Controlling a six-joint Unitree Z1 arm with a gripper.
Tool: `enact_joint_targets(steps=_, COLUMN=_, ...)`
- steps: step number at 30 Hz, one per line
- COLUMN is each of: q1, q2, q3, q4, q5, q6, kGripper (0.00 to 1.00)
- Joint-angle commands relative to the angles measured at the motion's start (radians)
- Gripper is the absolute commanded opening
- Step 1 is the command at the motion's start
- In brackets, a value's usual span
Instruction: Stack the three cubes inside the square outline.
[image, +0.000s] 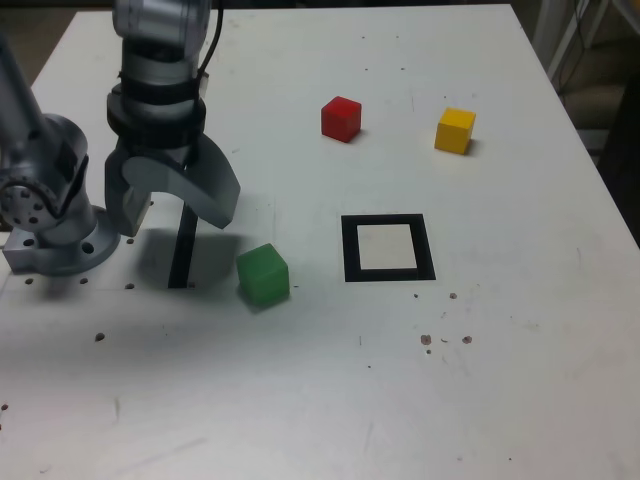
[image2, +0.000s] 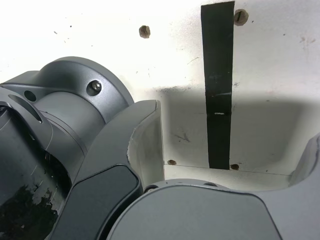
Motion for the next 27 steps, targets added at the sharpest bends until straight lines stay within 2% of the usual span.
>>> enact_joint_targets(steps=1, q1=-0.002, q2=-0.005, q3=-0.006, q4=0.008, q5=0.003, q6=-0.002, kGripper=0.99)
enact_joint_targets(steps=20, q1=-0.002, q2=-0.035, q3=-0.025, q4=0.046, q5=0.039, q6=-0.015, kGripper=0.99)
enact_joint_targets(steps=27, q1=0.013, q2=-0.014, q3=-0.049, q4=0.061, q5=0.079, q6=-0.013, kGripper=0.99)
